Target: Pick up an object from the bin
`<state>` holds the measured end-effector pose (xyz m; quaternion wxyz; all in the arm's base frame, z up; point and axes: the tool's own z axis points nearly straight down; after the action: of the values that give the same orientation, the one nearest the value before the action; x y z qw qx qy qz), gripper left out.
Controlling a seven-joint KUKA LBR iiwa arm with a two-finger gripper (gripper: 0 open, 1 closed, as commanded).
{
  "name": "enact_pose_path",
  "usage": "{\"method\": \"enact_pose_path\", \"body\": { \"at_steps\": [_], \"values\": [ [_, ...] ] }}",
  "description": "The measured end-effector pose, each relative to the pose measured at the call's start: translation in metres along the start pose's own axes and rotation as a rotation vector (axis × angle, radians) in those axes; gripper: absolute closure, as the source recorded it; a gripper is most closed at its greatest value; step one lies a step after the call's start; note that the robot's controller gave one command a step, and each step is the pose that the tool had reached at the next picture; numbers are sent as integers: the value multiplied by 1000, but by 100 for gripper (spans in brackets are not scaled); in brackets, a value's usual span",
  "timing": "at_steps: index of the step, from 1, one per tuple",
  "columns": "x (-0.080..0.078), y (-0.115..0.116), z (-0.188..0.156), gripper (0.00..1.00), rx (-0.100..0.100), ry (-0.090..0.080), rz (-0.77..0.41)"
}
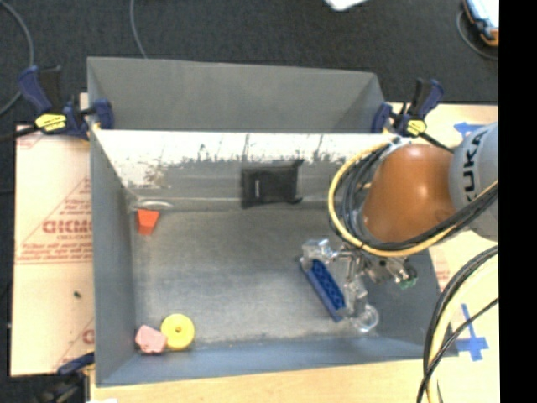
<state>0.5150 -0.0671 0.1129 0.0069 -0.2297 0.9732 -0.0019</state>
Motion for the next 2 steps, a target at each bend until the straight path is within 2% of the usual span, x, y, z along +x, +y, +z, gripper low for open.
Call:
{"method": "enact_pose_path", "body": {
  "at_steps": [1, 2],
  "values": [
    [-3, -4, 3, 0, -5, 6, -183],
    [-13, -10, 35, 0, 0, 2, -328]
  ]
}}
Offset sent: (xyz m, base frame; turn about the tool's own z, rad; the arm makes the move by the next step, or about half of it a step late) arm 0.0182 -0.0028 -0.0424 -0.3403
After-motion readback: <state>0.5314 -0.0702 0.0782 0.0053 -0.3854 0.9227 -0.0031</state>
